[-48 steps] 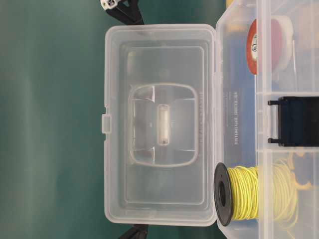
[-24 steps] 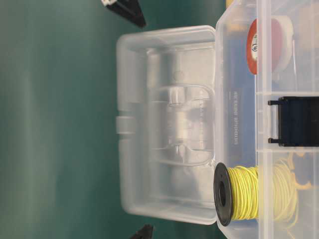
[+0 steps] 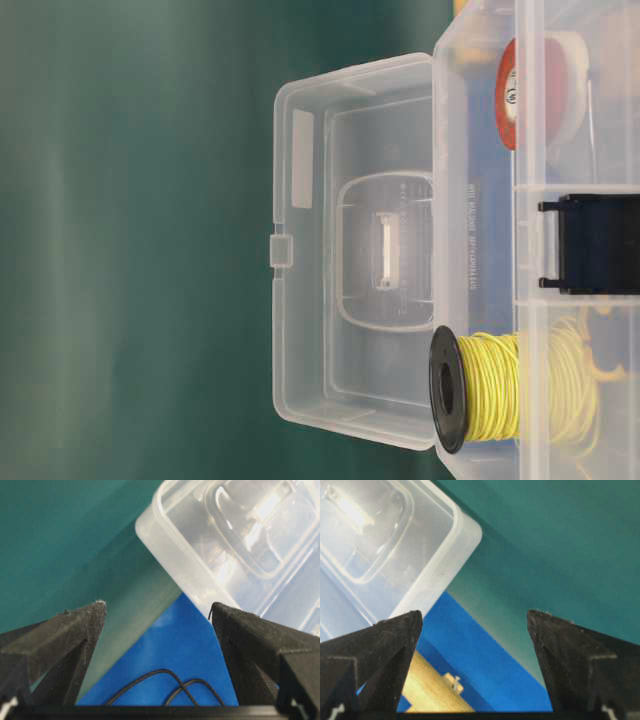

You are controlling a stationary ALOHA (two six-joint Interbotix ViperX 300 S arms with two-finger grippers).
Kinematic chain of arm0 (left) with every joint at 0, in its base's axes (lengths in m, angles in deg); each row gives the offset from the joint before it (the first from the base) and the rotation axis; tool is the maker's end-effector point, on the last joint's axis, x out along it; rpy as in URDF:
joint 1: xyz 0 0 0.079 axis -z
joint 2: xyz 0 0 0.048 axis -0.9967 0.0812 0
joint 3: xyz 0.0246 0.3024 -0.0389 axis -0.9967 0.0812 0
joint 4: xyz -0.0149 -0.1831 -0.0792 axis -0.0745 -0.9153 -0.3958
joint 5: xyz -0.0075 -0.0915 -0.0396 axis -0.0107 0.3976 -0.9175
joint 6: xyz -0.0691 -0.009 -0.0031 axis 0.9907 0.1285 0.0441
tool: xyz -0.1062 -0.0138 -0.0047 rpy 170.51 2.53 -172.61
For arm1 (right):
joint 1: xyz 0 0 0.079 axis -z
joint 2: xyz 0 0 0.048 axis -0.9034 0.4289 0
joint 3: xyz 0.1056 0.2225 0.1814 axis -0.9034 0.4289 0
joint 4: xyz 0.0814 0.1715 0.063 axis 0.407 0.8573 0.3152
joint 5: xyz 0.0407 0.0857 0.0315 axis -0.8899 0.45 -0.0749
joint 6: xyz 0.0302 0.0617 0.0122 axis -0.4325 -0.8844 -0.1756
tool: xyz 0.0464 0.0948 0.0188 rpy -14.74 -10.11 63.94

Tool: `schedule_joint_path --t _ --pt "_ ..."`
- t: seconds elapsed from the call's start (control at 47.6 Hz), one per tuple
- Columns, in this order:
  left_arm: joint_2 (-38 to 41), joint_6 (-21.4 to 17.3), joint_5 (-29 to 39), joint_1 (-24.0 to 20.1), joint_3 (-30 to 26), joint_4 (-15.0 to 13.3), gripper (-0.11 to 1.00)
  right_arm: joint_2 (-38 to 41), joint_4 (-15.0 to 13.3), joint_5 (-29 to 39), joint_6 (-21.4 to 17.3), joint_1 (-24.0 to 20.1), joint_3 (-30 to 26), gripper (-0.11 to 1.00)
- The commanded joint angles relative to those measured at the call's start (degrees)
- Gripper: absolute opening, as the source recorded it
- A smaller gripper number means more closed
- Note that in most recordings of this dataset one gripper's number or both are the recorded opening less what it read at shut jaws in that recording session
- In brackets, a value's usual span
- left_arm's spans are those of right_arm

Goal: Open the tool box with both arms.

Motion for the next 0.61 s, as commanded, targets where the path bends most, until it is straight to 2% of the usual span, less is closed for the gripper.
schedule_joint_path --t 0.0,0.084,0.189,0.399,0.589 --pt "-0.1 0.4 -0.1 0.1 -0.6 0.1 0.91 0.8 0.2 -0.3 -0.3 0.1 -1.0 0.84" --pt "-0.1 1.4 -0.1 1.1 -0.6 0.1 0.91 1.7 0.4 -0.3 -0.3 -0.7 -1.1 0.84" --pt "-0.4 2.0 0.4 3.7 -0.5 0.1 0.91 2.1 0.4 0.0 -0.4 -4.3 -1.2 0.84" --pt "-1.9 3.3 5.2 13.4 0.0 0.0 0.91 1.3 0.4 1.5 -0.4 -15.2 -0.8 0.84" --pt "-5.4 3.7 7.6 24.4 1.4 -0.2 0.91 0.4 0.5 4.2 -0.4 -26.0 -0.4 0.84"
